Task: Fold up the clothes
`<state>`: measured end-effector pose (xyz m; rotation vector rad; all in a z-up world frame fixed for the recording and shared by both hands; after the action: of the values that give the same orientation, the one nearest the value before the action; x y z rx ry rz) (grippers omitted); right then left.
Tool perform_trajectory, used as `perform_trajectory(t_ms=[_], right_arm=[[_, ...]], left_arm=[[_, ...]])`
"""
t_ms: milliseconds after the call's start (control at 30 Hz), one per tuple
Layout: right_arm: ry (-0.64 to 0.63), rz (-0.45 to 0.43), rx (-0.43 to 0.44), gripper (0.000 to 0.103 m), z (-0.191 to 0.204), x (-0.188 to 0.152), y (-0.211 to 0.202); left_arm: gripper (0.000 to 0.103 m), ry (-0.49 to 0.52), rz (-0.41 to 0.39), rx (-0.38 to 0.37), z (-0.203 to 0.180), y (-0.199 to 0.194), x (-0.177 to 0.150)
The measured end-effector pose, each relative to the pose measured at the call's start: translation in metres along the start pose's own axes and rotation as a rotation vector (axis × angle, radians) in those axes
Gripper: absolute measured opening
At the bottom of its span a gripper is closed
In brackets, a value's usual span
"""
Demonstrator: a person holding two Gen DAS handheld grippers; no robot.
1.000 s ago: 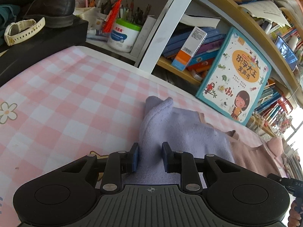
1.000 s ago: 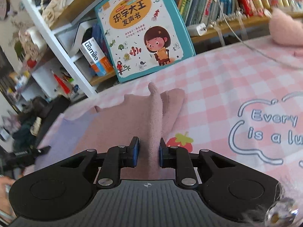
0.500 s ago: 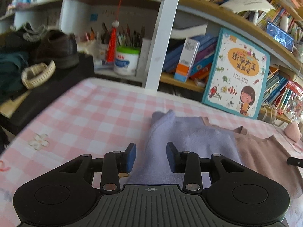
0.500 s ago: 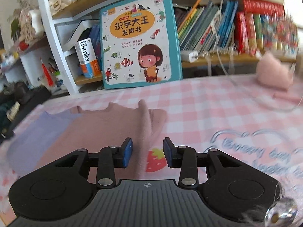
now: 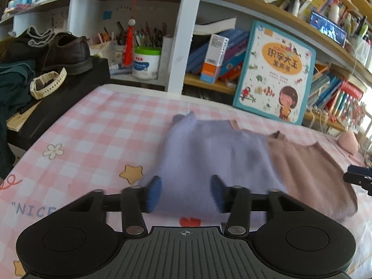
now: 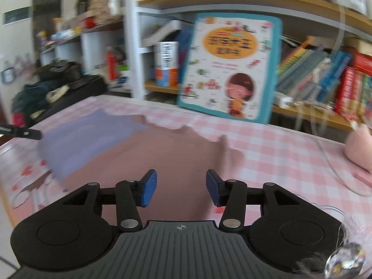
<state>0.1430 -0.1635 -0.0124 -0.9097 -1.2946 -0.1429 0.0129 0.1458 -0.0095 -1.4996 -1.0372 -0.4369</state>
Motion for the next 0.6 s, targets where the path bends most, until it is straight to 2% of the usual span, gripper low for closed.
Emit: perform_trajectory(t_ms=[100,200,433,600], right_arm=[[-0.049,0.016,0.085,0.050,0.014,-0.002,0.002],[-0.084,0.026,0.149,0.051,0.024,-0.003,0.007],[-0.026,0.049,0.199,0.051,0.016,-0.006,0.022],[-0.014,0.046,0.227,0.051,0.012,-0.012,0.023]], left_arm=[[0.060,-0.013,0.009,0.002,-0.002,-0.007,-0.005],[0.061,-0.085,0.022,-0.014,0.001,-0.012,-0.010],[0.061,-0.287,0.059,-0.046,0.018,-0.008,-0.024],[0.057,-0.490,0.087,-0.082,0.034,0.006,-0.030]])
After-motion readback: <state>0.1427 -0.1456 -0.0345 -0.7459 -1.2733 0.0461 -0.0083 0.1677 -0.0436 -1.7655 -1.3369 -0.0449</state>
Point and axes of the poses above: each gripper's, at about its wrist camera, not at the fingertips, and y roughly the way its jaws point, z to its left, x to its top, the point moved 8 cm from there along y, roughly the way its jaws point, and after that the axes turned 4 degrees about -y, right-handed, at the moved point
